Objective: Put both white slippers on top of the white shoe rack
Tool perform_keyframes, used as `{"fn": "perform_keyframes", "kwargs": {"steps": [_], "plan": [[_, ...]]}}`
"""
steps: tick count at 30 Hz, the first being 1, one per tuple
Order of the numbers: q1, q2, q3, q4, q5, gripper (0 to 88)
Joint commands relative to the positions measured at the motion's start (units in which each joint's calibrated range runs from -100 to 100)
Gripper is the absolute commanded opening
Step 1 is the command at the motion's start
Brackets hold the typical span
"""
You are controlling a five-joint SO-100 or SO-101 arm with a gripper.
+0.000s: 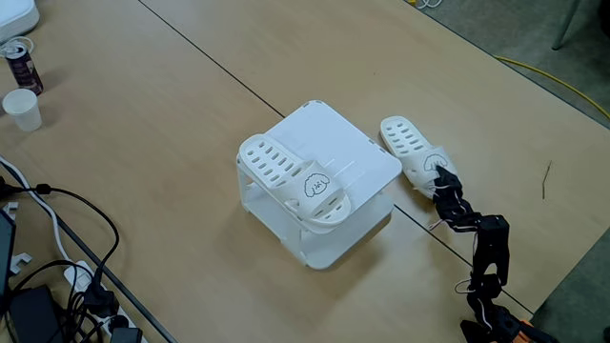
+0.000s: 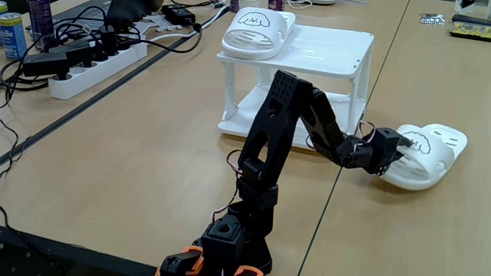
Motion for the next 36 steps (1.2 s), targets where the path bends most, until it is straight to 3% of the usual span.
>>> {"fn": "perform_keyframes", "kwargs": {"steps": [1, 6, 14, 20, 28, 36], "plan": [[-0.1, -10.5, -6.3, -0.1, 0.4, 0.8], [0.2, -16.3, -11.0, 3.2, 0.4, 0.8], [0.6, -27.6, -25.6, 25.5, 0.4, 0.8], [-3.0, -32.8, -31.8, 34.1, 0.4, 0.8], [-11.7, -36.2, -37.3, 41.6, 0.4, 0.8], [-19.0, -36.2, -37.7, 42.1, 0.4, 0.8]]}}
